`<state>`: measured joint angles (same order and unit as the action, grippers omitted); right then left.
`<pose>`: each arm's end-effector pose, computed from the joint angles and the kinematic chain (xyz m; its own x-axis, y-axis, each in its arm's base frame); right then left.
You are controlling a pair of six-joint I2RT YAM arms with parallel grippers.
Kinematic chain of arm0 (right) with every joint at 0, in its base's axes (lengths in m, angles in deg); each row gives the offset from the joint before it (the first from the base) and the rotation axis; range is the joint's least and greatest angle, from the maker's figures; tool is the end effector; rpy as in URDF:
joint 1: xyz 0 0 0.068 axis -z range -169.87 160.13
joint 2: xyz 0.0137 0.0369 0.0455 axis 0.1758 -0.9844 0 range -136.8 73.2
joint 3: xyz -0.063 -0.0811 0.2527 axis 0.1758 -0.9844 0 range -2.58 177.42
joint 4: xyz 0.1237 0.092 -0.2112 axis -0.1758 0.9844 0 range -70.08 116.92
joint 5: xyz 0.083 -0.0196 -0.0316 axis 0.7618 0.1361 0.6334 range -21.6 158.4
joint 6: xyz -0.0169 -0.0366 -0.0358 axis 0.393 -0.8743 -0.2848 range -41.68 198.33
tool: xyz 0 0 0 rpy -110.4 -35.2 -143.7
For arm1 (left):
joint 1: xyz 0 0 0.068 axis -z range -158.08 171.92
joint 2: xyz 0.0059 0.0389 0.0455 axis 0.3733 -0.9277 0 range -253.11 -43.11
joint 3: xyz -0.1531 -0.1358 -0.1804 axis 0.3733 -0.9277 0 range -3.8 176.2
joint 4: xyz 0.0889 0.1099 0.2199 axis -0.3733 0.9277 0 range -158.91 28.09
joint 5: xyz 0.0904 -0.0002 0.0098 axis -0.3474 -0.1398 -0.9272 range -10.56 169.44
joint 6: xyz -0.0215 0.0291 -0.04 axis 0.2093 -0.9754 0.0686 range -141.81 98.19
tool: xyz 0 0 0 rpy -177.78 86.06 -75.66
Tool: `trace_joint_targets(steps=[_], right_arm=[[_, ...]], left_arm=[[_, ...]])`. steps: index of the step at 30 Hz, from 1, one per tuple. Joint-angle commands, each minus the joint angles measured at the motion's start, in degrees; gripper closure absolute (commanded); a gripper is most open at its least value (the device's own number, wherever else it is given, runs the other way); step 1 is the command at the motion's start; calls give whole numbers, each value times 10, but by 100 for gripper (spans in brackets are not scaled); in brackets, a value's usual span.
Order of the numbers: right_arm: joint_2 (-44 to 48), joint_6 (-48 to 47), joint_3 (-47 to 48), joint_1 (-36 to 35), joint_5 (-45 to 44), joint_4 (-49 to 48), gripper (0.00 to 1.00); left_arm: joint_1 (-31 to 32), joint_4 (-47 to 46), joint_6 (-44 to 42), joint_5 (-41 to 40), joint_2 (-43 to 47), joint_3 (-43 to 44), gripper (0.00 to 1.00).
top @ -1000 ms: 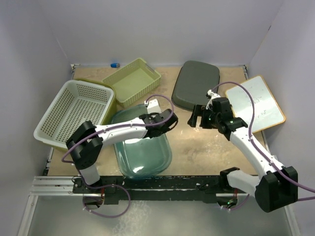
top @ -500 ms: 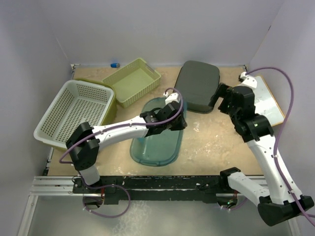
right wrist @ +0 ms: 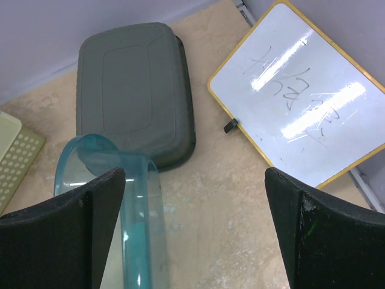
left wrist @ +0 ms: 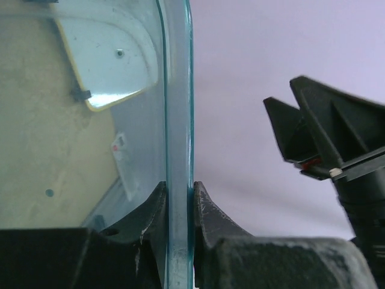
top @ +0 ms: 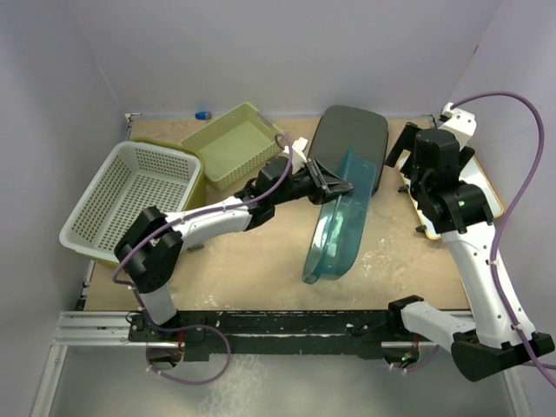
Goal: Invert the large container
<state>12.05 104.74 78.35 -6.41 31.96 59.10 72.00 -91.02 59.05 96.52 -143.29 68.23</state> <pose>0.1974 0.0367 0.4501 -0.1481 0.3294 -0.9325 0.4176 0.8756 0.2429 0.2604 -0.3277 0.2993 -0.9196 -0.3716 -0.1275 0.0797 0.1415 -0.9867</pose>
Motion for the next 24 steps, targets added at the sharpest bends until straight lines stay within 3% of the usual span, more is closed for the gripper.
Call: trace_joint_targets(steps=[1, 5, 10, 12, 16, 18, 22, 24], right_arm=[[0, -2, 7, 1, -17, -5, 0], [-3, 7, -13, 2, 1, -11, 0], [-5, 16, -35, 2, 28, -6, 0], [-2, 17, -44, 2, 26, -6, 0], [5, 17, -56, 2, 26, -5, 0], [6, 18, -62, 2, 28, -5, 0], [11, 21, -75, 2, 38, -4, 0], [14, 22, -84, 2, 45, -5, 0]], left_arm=[[-23, -288, 202, 77, -7, -70, 100], [-28, -520, 342, 73, -66, -133, 100], [-35, -632, 410, 84, -109, -175, 100], [-41, -632, 404, 101, -113, -198, 98], [-63, -615, 368, 133, -116, -269, 67], [-80, -590, 340, 149, -115, -297, 57], [-106, -499, 247, 169, -101, -320, 48], [-110, -383, 155, 173, -85, -303, 46]])
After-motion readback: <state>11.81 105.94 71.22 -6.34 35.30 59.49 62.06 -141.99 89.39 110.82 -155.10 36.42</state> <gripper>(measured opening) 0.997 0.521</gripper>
